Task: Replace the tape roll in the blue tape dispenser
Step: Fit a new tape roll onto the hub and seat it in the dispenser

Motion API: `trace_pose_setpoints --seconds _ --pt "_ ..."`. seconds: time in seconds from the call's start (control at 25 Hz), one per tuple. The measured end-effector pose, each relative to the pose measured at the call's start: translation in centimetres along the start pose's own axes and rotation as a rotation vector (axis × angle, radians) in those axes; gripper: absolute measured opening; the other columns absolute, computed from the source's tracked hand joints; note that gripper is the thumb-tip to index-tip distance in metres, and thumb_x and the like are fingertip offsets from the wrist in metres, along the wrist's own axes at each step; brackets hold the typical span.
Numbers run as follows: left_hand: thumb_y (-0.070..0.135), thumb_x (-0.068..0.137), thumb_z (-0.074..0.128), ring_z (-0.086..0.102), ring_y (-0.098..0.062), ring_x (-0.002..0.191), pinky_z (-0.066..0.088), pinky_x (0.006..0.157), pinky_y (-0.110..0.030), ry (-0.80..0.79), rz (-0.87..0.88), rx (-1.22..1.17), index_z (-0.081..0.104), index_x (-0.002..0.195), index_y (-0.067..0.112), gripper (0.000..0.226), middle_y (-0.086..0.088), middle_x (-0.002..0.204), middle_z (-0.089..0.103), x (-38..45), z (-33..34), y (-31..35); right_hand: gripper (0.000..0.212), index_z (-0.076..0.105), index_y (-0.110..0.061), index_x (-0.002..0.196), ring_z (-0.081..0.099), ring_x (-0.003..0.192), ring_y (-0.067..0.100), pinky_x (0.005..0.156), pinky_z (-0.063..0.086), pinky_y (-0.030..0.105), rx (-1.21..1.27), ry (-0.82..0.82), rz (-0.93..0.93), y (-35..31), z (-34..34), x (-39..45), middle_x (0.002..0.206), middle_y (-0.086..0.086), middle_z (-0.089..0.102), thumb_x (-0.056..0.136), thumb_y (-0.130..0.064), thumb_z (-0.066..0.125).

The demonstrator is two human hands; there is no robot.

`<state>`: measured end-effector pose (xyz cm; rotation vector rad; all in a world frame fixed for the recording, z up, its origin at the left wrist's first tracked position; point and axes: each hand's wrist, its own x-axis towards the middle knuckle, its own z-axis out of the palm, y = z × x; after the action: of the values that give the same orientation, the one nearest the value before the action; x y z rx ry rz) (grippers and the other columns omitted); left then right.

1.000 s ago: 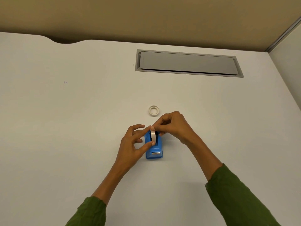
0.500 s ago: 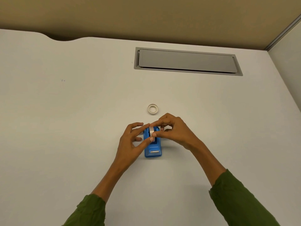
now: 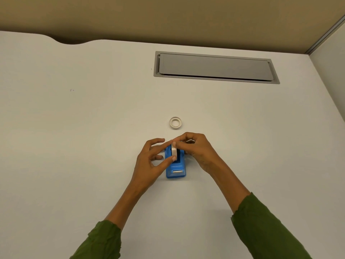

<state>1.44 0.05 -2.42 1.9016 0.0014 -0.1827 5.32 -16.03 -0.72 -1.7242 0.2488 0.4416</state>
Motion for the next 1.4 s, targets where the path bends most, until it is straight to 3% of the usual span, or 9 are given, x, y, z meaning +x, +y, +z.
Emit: trace_pose_setpoints --seconds 0.24,0.4,0.52,0.76,0.92,1.2,1.4 --pt "0.022 0.074 0.072 0.059 -0.022 0.099 0.051 0.075 -0.014 -0.015 0.007 0.040 0.056 0.120 0.022 0.049 -0.003 0.131 0.047 -0.1 0.0 0.2 0.006 0.071 -0.016 0.082 0.063 0.076 0.011 0.069 0.052 0.024 -0.045 0.045 -0.096 -0.1 -0.1 -0.1 0.081 0.002 0.069 0.078 -0.020 0.073" --pt "0.022 0.074 0.071 0.060 -0.021 0.097 0.051 0.077 -0.019 -0.017 -0.002 0.046 0.055 0.121 0.020 0.050 -0.005 0.132 0.046 -0.1 0.0 0.0 0.026 0.072 -0.025 0.089 0.060 0.074 0.003 0.064 0.051 0.016 -0.281 -0.028 -0.244 -0.2 -1.3 -0.9 0.084 -0.011 0.064 0.066 -0.032 0.081" --pt "0.022 0.073 0.073 0.059 -0.019 0.100 0.053 0.077 -0.018 -0.018 -0.005 0.038 0.056 0.121 0.020 0.051 -0.005 0.131 0.047 0.0 -0.1 -0.2 0.036 0.070 -0.027 0.093 0.056 0.071 0.005 0.055 0.046 0.011 -0.465 -0.073 -0.329 -0.5 -1.6 -1.3 0.083 -0.013 0.058 0.060 -0.030 0.085" --pt "0.022 0.072 0.074 0.056 -0.018 0.105 0.053 0.076 -0.019 -0.021 0.001 0.022 0.058 0.118 0.019 0.049 -0.005 0.129 0.048 0.2 -0.1 -0.1 0.027 0.075 -0.016 0.087 0.059 0.069 0.008 0.062 0.049 0.019 -0.524 -0.065 -0.315 -2.0 -1.4 -0.9 0.080 -0.003 0.063 0.063 -0.021 0.084" --pt "0.022 0.071 0.074 0.055 -0.017 0.106 0.053 0.079 -0.022 -0.023 0.011 0.021 0.059 0.117 0.019 0.048 -0.006 0.129 0.048 0.2 -0.3 -0.1 0.024 0.076 -0.013 0.086 0.061 0.070 0.006 0.063 0.047 0.016 -0.520 -0.075 -0.250 -2.6 -1.4 -0.7 0.079 -0.004 0.066 0.064 -0.020 0.083" --pt "0.021 0.071 0.074 0.056 -0.018 0.104 0.052 0.077 -0.019 -0.016 0.004 0.029 0.059 0.117 0.018 0.048 -0.006 0.129 0.048 0.3 -0.2 -0.1 0.011 0.076 -0.014 0.081 0.060 0.051 0.009 0.051 0.046 0.008 -0.479 -0.051 -0.204 -3.2 -1.1 -0.3 0.070 -0.005 0.068 0.071 -0.017 0.079" --pt "0.024 0.070 0.075 0.056 -0.018 0.104 0.054 0.077 -0.020 -0.019 0.006 0.025 0.059 0.117 0.020 0.049 -0.005 0.128 0.049 0.3 -0.2 -0.3 0.012 0.076 -0.015 0.086 0.064 0.062 0.004 0.062 0.052 0.013 -0.449 -0.025 -0.268 -2.6 -1.2 -1.5 0.077 0.000 0.070 0.073 -0.016 0.077"
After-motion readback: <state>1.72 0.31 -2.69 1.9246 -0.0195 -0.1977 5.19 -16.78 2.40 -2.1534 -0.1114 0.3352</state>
